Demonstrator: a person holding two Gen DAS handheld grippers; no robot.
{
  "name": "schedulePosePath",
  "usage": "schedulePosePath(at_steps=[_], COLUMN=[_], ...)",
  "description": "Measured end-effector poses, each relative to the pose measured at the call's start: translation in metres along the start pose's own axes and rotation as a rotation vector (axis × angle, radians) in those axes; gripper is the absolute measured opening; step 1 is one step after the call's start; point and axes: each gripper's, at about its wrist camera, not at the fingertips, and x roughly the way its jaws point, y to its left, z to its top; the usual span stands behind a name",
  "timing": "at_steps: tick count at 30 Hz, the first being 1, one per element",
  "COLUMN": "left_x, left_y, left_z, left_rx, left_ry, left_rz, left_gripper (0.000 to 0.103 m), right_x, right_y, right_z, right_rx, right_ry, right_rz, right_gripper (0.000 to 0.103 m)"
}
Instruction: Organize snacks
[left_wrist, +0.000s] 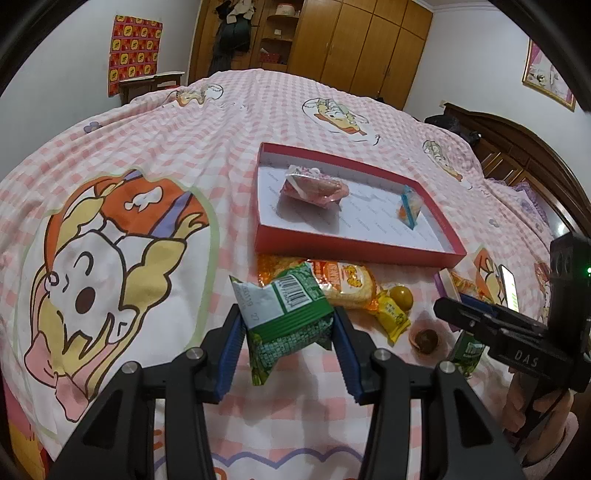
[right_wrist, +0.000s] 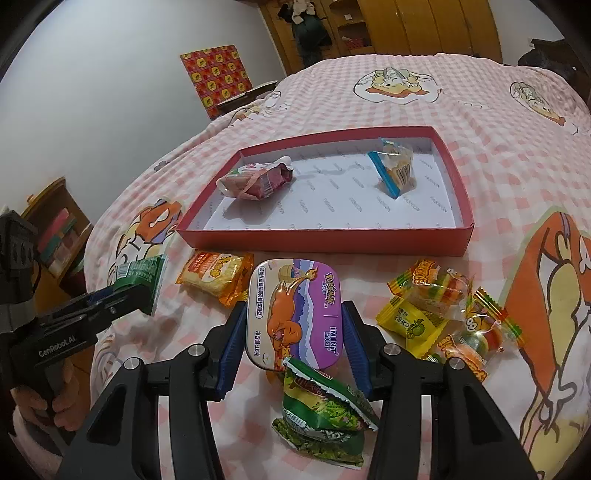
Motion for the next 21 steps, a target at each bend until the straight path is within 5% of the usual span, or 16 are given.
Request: schedulePosePath(at_steps=[21], left_x=[0.022], left_y=[-0.029], left_z=[0.046], left_rx=[0.089], left_ry=[-0.018], left_rz=[-0.012], left_gripper=[0.049], right_x=[-0.012], right_y=[-0.018], right_z=[0.019], right_rx=[-0.003], right_ry=[-0.023], right_rz=[-0.040], right_gripper=[0.050])
